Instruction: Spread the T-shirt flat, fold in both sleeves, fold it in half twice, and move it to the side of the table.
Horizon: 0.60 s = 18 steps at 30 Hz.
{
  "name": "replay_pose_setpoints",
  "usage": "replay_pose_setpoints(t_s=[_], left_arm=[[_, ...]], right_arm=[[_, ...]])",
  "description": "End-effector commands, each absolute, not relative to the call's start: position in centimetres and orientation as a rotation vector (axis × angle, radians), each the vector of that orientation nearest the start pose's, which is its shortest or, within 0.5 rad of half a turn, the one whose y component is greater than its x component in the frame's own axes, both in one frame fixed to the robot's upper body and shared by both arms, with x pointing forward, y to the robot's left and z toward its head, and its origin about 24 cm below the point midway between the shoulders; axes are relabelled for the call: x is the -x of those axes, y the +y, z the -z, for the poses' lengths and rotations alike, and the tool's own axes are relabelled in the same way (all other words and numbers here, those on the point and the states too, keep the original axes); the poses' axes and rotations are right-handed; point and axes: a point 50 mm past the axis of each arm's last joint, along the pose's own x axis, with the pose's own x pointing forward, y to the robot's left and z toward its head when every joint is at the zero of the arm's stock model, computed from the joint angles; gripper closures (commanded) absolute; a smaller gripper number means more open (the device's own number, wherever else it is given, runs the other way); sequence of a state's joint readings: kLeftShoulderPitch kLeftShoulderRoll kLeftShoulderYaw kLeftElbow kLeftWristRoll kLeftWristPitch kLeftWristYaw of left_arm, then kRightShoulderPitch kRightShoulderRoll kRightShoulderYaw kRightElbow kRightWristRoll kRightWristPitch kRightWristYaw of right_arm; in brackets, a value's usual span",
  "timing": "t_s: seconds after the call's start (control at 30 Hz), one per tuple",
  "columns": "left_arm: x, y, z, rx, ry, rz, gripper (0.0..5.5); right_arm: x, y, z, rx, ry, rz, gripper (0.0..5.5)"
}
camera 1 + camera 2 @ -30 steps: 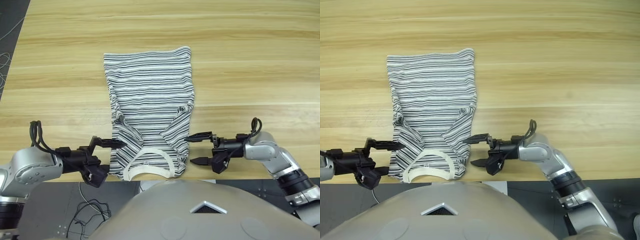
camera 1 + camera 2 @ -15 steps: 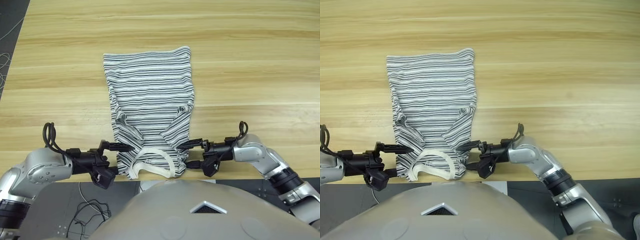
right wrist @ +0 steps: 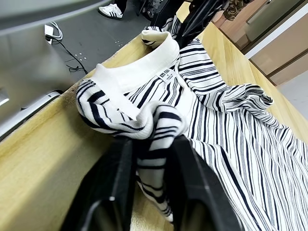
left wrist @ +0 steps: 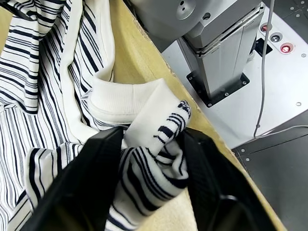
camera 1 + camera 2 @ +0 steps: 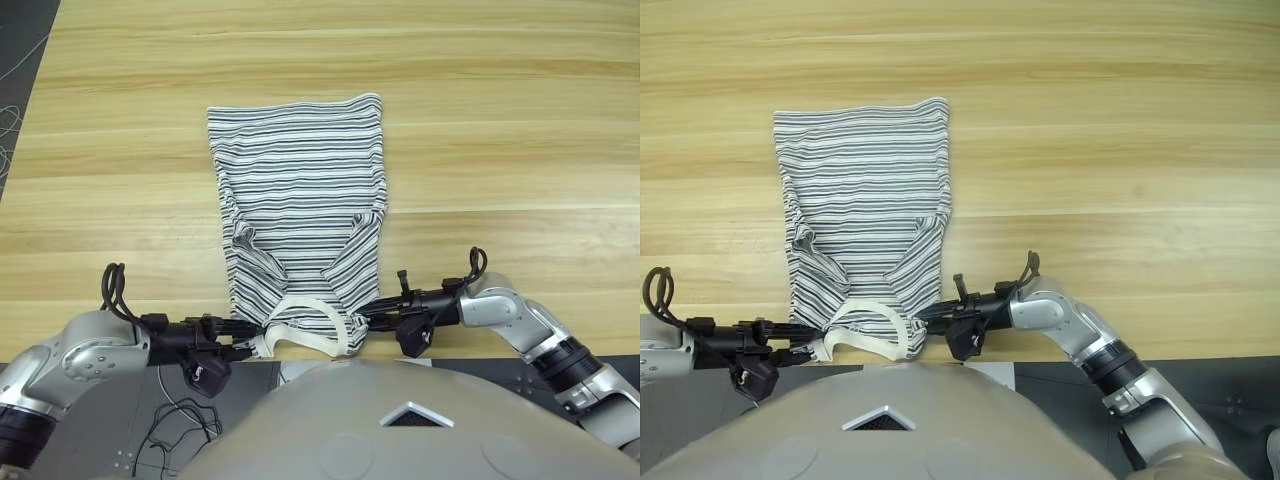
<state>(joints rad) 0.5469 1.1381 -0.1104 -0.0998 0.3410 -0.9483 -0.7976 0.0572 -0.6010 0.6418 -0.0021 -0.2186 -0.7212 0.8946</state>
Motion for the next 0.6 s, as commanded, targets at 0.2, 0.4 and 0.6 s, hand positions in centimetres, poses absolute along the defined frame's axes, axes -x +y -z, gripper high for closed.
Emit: replay_pose_setpoints(t_s=[0.2, 0.4, 0.6], left_arm=[[-9.5, 24.9, -3.3, -1.202, 0.175, 1.642, 5.02], [-9.3, 21.2, -7.1, -0.768, 0.121, 1.668, 5.33], [-10.8, 19.5, -10.5, -0.612, 0.146, 1.665, 5.34]], right_arm=[[-14.0, -9.8, -2.2, 0.683, -0.237, -1.733, 5.4], [-16.1, -10.4, -5.3, 0.482, -0.123, -1.708, 5.4], [-17.7, -12.3, -6.8, 0.485, 0.015, -1.742, 5.4]])
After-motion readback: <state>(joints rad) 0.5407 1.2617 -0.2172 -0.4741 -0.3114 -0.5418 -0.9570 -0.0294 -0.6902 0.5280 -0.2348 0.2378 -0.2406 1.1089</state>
